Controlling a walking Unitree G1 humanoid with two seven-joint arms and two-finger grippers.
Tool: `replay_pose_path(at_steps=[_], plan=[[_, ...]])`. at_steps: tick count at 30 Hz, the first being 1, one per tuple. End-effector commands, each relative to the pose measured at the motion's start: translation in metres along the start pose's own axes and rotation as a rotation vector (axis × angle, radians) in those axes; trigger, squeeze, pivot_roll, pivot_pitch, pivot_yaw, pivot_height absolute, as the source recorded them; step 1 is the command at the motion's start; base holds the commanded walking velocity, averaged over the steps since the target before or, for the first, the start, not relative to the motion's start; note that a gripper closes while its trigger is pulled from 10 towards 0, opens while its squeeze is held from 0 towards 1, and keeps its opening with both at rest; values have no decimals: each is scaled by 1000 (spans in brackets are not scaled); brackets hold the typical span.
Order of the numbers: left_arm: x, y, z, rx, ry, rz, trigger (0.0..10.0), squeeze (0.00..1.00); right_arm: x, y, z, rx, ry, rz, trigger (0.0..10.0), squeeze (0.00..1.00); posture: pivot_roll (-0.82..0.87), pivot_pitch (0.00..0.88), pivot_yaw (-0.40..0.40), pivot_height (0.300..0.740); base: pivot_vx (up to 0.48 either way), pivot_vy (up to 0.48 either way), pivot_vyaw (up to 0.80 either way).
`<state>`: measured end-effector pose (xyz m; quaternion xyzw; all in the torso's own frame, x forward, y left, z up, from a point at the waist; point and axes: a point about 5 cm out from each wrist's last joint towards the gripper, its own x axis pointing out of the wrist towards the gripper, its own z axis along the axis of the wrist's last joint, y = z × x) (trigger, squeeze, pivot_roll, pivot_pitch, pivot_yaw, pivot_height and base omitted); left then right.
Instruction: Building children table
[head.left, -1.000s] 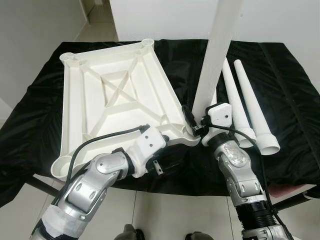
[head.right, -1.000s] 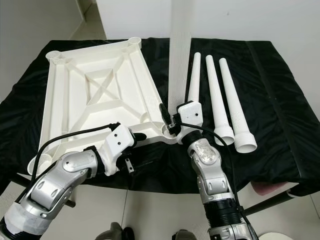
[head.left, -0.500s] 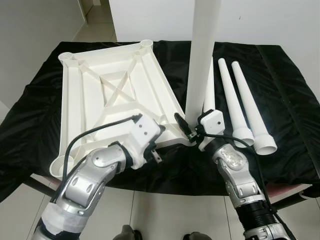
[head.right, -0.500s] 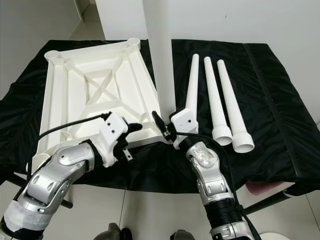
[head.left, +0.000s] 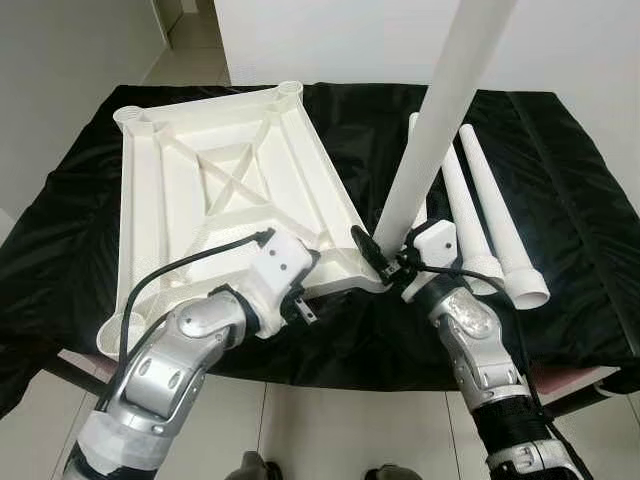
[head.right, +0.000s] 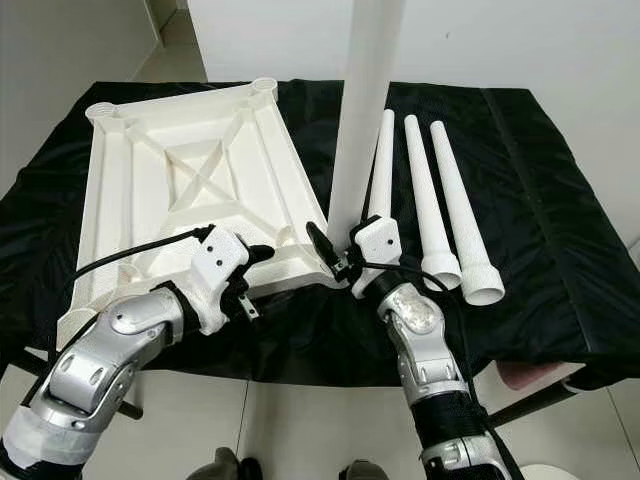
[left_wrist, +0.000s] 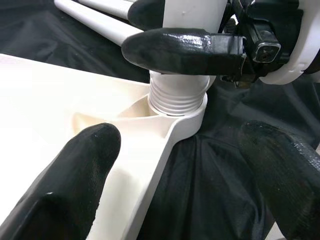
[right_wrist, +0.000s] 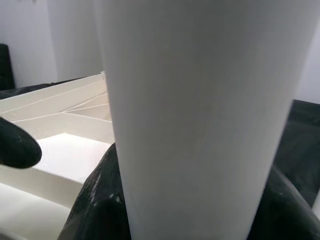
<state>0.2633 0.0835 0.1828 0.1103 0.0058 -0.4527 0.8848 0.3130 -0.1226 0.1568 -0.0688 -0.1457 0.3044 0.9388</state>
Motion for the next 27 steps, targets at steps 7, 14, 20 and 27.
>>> replay_pose_path(at_steps=[7, 14, 20, 27], plan=[[-2, -2, 3, 7, -5, 30, 10000, 0, -4, 11, -36, 56, 190, 82, 10000, 0, -78, 117, 55, 740, 0, 0, 0], [-4, 1, 3, -1, -3, 46, 10000, 0, 4, 6, -38, 130, 220, 56, 10000, 0, -70, 125, 55, 740, 0, 0, 0], [-7, 2, 3, 7, 3, 58, 10000, 0, 5, 7, -41, 170, 226, 31, 10000, 0, -59, 131, 51, 740, 0, 0, 0], [-9, 3, 3, 6, 5, 71, 10000, 0, 5, 10, -44, 217, 228, 7, 10000, 0, -54, 135, 50, 740, 0, 0, 0]])
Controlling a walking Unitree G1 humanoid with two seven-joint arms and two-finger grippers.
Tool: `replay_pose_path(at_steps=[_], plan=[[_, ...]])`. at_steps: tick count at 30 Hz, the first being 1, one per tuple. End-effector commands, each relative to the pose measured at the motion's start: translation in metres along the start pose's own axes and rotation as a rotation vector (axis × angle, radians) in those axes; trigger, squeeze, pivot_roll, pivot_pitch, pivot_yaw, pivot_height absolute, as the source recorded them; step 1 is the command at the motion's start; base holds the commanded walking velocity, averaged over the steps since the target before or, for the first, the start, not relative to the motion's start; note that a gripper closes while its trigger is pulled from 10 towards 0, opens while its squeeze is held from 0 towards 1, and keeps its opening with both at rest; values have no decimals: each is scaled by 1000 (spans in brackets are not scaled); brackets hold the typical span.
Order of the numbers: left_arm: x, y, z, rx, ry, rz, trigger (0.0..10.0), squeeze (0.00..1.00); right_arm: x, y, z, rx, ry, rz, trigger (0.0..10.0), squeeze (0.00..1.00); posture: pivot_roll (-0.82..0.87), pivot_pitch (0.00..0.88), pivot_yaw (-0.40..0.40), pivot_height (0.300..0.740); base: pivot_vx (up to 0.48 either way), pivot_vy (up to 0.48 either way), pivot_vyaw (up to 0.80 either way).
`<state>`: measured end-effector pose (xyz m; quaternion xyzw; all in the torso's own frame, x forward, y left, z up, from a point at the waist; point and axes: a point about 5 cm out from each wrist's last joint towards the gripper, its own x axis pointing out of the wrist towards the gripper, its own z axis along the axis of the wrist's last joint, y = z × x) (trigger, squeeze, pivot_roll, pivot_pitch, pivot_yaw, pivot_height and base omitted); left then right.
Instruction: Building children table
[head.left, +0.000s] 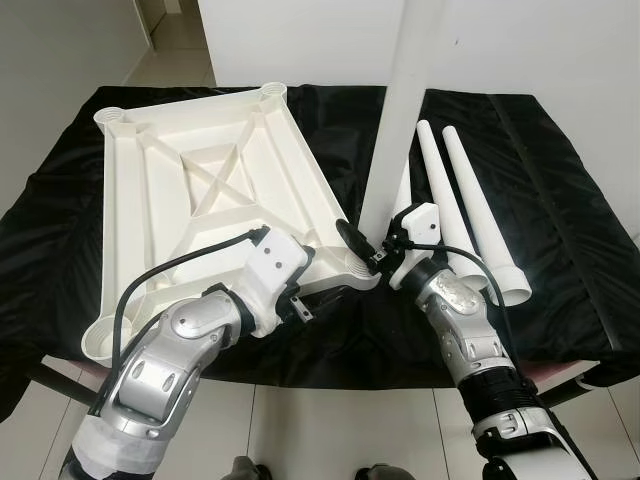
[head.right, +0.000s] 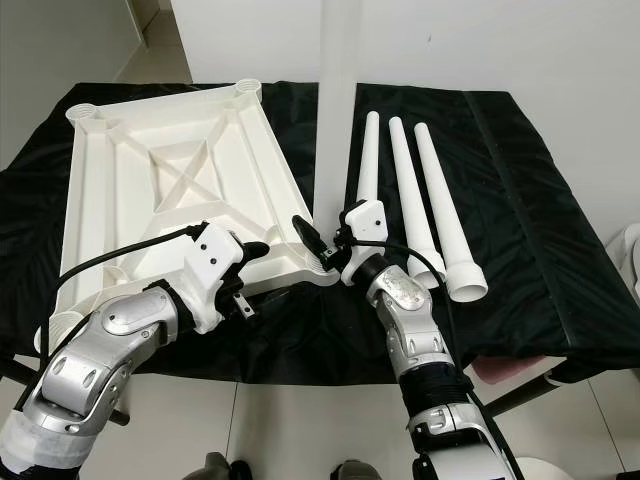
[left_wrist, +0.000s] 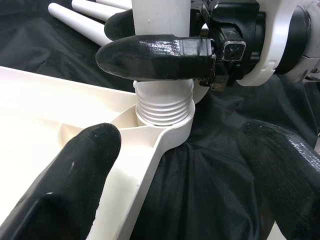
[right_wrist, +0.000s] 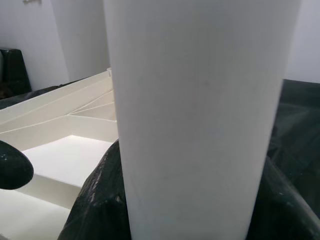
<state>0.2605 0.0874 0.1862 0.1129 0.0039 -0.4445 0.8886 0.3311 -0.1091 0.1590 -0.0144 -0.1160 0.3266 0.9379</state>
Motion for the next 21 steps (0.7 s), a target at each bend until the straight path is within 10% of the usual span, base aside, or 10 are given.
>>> replay_pose_path(at_steps=[1, 21], plan=[[-4, 3, 1, 2, 3, 57, 10000, 0, -17, 6, -44, 133, 199, -53, 10000, 0, -53, 135, 48, 740, 0, 0, 0], [-6, 6, 1, 4, 6, 81, 10000, 0, -26, 30, -47, -27, 139, 5, 10000, 0, -54, 141, 49, 740, 0, 0, 0]])
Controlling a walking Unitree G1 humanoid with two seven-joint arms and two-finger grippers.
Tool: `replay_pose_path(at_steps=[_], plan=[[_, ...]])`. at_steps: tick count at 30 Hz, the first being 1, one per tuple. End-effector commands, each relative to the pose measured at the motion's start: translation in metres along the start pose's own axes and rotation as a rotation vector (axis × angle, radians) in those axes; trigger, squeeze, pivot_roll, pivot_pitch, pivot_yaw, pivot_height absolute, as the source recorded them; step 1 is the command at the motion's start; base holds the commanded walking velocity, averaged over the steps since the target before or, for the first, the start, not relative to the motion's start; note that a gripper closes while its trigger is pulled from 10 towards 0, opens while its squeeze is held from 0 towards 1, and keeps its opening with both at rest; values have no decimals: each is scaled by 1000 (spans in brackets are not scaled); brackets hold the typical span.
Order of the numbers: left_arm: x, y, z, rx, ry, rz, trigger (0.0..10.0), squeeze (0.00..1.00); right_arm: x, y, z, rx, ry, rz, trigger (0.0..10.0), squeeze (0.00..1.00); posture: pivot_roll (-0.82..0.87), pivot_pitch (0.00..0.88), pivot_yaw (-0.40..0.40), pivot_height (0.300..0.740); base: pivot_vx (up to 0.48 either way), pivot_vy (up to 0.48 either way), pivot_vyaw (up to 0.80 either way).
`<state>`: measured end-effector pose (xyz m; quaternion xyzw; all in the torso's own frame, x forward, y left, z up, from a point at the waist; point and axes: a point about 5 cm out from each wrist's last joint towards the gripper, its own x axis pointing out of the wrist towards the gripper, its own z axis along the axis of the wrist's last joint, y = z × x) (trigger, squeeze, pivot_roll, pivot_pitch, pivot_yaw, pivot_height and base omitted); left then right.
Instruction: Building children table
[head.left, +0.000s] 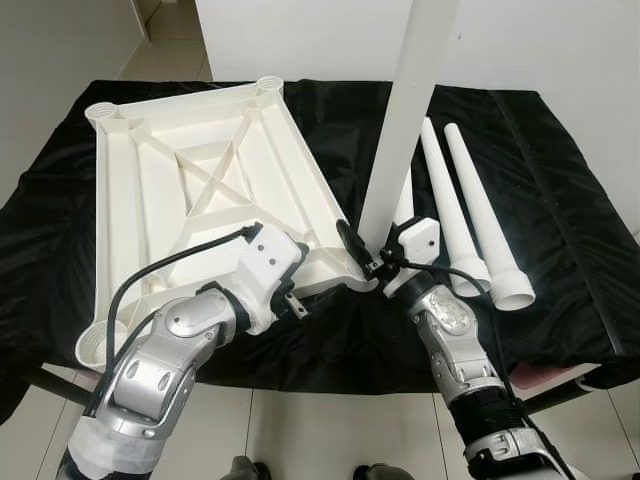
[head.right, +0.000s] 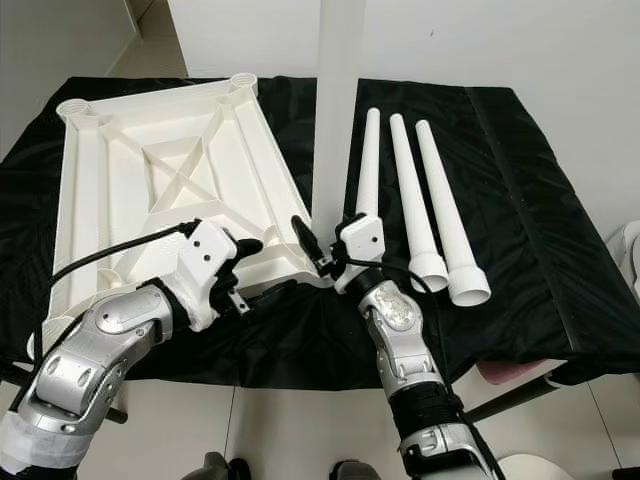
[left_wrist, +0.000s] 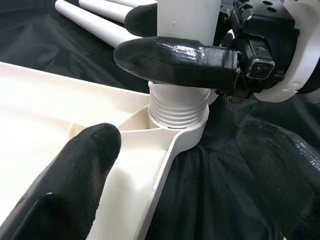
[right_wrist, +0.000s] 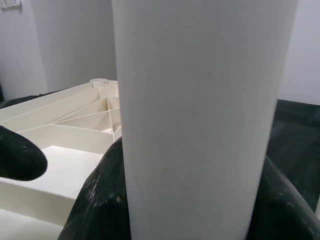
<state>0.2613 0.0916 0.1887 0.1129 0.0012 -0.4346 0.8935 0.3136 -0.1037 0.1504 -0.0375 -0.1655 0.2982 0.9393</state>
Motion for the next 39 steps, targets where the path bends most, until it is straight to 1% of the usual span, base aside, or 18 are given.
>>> replay_pose_path(at_steps=[1, 5, 9, 14, 18, 22, 23, 24, 28, 30, 33, 36, 38, 39], plan=[[-3, 3, 0, 3, 8, 59, 10000, 0, -18, 17, -40, 67, 214, 59, 10000, 0, -54, 142, 49, 740, 0, 0, 0], [-3, 3, 0, 4, 8, 60, 10000, 0, -18, 18, -41, 83, 211, 50, 10000, 0, -54, 142, 49, 740, 0, 0, 0], [-2, 4, 0, 7, 7, 65, 10000, 0, -14, 8, -43, 165, 230, -43, 10000, 0, -52, 137, 46, 740, 0, 0, 0], [-2, 3, 1, 10, 3, 62, 10000, 0, -13, 5, -44, 198, 232, -80, 10000, 0, -53, 137, 46, 740, 0, 0, 0], [-2, 3, 1, 10, 3, 60, 10000, 0, -13, 4, -44, 185, 237, -96, 10000, 0, -53, 136, 47, 740, 0, 0, 0], [-2, 2, 1, 9, 0, 55, 10000, 0, -12, 5, -42, 153, 230, -118, 10000, 0, -54, 135, 46, 740, 0, 0, 0], [-2, 3, 0, 10, 3, 56, 10000, 0, -13, 6, -41, 147, 223, -155, 10000, 0, -56, 136, 45, 740, 0, 0, 0], [-2, 3, 0, 10, 3, 56, 10000, 0, -13, 6, -41, 147, 223, -155, 10000, 0, -56, 136, 45, 740, 0, 0, 0], [-2, 3, 1, 13, 3, 58, 10000, 0, -14, 9, -41, 168, 214, -246, 10000, 0, -56, 137, 45, 740, 0, 0, 0], [-2, 3, 1, 12, 2, 58, 10000, 0, -14, 9, -41, 169, 213, -256, 10000, 0, -56, 137, 45, 740, 0, 0, 0], [-1, 2, 0, 11, -1, 54, 10000, 0, -14, 14, -40, 151, 203, -377, 10000, 0, -60, 129, 41, 740, 0, 0, 0], [0, 2, 0, 11, -1, 52, 10000, 0, -14, 15, -40, 147, 207, -409, 10000, 0, -60, 129, 41, 740, 0, 0, 0], [1, 0, 0, 11, -4, 48, 10000, 0, -15, 15, -40, 129, 213, -480, 10000, 0, -63, 119, 35, 740, 0, 0, 0], [1, 0, 0, 11, -4, 48, 10000, 0, -15, 15, -40, 129, 213, -480, 10000, 0, -63, 119, 35, 740, 0, 0, 0]])
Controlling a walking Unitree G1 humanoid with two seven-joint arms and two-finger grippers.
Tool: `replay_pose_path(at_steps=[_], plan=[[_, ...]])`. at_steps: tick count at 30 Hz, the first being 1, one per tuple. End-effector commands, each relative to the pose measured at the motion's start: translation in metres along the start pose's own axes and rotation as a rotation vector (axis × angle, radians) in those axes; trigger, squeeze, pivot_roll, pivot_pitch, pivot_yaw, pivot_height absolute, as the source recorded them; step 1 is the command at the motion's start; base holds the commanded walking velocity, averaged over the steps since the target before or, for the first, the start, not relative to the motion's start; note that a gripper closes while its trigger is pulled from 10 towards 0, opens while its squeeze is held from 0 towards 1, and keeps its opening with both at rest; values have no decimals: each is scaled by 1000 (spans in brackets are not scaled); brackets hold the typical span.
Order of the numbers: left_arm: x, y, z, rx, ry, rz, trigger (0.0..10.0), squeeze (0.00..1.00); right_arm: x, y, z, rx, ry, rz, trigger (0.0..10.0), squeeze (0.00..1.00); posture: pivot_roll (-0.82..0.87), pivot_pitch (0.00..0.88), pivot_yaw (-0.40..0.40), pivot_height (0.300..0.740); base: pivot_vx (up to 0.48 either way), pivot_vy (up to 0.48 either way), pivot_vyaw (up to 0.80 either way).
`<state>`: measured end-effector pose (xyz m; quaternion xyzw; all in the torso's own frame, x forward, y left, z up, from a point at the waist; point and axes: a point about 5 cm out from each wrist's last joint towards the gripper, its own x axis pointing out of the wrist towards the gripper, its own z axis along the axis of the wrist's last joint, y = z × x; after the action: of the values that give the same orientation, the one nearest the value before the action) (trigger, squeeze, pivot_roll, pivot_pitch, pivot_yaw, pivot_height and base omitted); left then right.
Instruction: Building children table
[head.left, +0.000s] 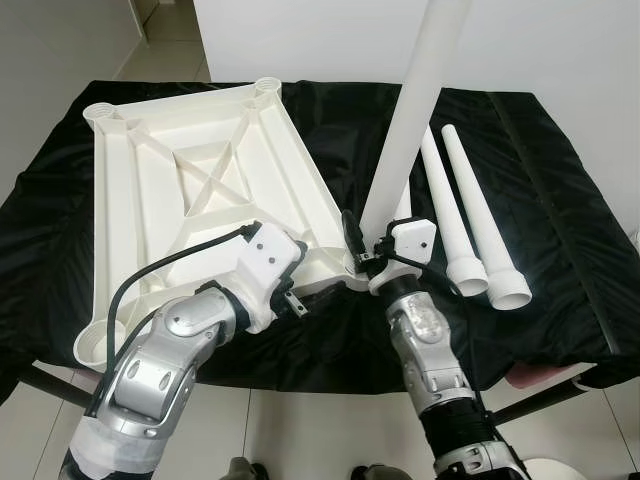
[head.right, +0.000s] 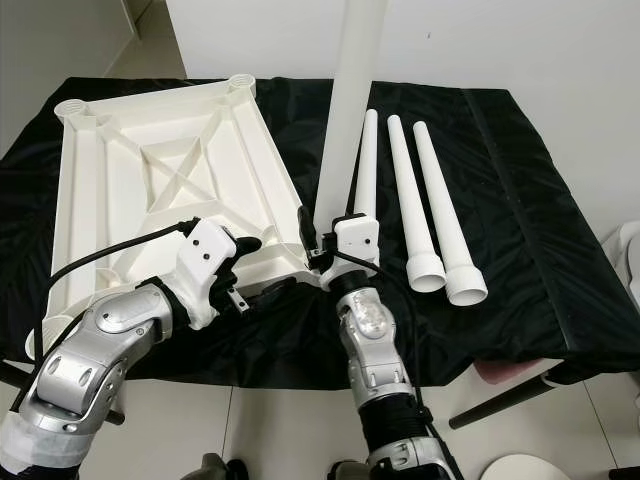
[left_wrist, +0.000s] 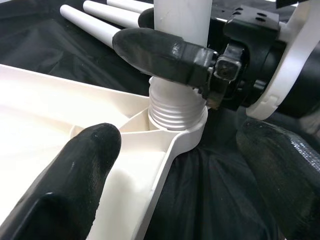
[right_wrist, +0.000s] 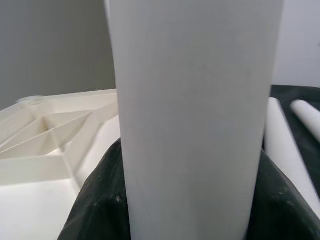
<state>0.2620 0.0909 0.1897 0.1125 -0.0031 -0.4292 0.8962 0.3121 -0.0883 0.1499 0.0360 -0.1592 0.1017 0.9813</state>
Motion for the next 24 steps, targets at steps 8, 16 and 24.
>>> replay_pose_path(at_steps=[8, 16, 24], plan=[[0, -1, -2, 11, 2, 30, 10000, 0, -25, -11, -32, -27, 152, -180, 10000, 0, -59, 105, 29, 740, 0, 0, 0], [0, -1, -2, 13, 1, 31, 10000, 0, -27, -15, -29, -26, 132, -229, 10000, 0, -55, 96, 26, 740, 0, 0, 0], [0, -2, -2, 14, 0, 37, 10000, 0, -29, -26, -29, -62, 135, -314, 10000, 0, -56, 89, 19, 740, 0, 0, 0]])
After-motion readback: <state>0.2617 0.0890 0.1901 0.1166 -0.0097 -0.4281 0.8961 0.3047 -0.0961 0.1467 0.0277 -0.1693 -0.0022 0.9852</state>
